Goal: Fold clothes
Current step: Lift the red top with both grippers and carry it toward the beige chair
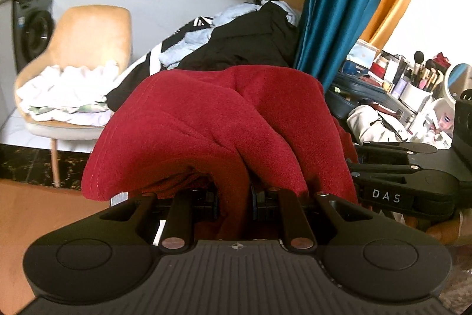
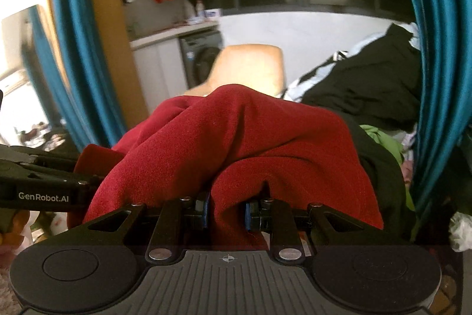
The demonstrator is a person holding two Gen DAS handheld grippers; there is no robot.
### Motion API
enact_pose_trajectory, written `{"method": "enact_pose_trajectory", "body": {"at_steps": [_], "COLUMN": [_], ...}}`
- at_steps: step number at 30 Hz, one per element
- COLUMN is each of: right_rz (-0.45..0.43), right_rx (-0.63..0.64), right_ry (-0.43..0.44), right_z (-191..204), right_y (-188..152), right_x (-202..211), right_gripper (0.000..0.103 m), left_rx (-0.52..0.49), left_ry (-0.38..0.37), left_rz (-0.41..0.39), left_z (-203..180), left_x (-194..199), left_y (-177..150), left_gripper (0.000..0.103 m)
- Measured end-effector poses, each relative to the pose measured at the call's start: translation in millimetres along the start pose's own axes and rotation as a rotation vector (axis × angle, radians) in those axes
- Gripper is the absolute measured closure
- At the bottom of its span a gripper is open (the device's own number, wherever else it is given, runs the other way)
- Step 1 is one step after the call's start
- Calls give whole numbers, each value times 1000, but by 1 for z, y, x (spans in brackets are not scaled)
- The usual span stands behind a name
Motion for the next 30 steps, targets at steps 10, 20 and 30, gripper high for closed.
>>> {"method": "enact_pose_trajectory", "body": {"at_steps": [10, 20, 30], "right_rz": [15, -26, 88], "right_rx": [-27, -58, -20], "right_ry": [-90, -84, -18], "right_z": [128, 265, 318], "right_y": [70, 147, 171], "right_x": [-117, -226, -324], "right_gripper": [83, 84, 84], "left_rx": [-28, -69, -13], "left_ry": [-86, -80, -33], "left_rz": [39, 49, 107], "left_z": [179, 331, 426], "left_x": [38, 79, 69], "left_y": [67, 130, 142], "left_gripper": [86, 85, 85]}}
Point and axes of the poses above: each gripper's, at about its wrist camera, not at the fingertips, and x roughly against the way its jaws point, z to its left, y to its top, the point moved 1 cm from there along -x, roughly the way its jaws point, and after that the axes turned 12 degrees about -y, right-handed, at the moved point
